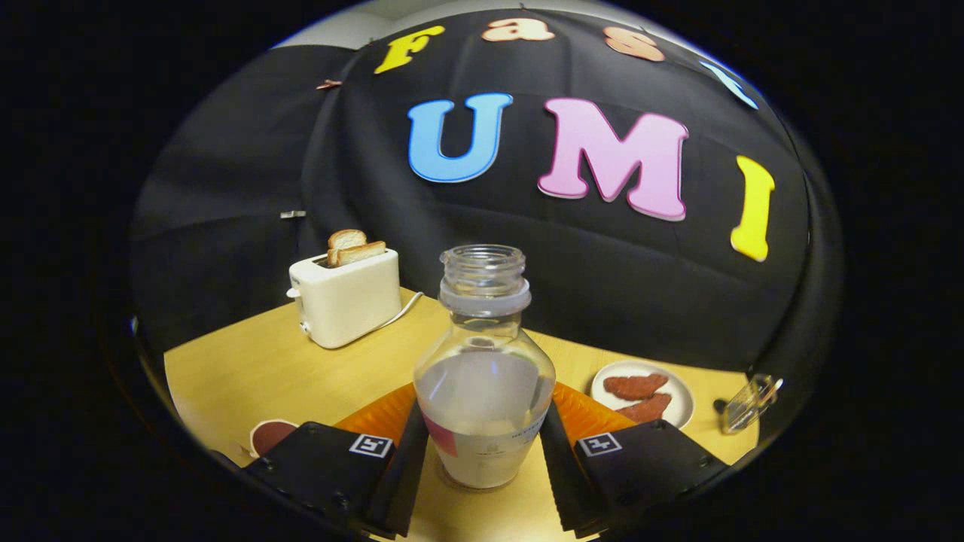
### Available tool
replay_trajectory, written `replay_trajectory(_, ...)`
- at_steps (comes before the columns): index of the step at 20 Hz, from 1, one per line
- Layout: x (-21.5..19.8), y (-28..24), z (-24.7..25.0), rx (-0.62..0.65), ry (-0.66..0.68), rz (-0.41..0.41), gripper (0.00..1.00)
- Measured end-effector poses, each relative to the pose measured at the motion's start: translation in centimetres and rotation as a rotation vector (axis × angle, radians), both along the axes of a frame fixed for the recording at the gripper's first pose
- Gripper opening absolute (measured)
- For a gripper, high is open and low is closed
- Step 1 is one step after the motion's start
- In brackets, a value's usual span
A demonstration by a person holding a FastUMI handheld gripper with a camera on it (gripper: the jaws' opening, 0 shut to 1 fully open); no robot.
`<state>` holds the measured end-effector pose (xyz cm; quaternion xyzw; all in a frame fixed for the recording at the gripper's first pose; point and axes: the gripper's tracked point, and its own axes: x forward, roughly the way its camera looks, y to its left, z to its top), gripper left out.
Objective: Take the bottle from table, then pour the juice into the cup, finally place the bottle on the coaster
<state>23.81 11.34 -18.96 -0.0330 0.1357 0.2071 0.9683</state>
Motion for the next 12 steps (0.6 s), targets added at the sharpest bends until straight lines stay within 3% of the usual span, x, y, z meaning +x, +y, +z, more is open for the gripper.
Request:
replay_trajectory(5,1.7,-0.3,-2.9,0.107,-0.009,-0.048,0.74)
replay_trajectory(12,1.8,-0.4,-5.1,0.060,-0.038,-0.061,0.74)
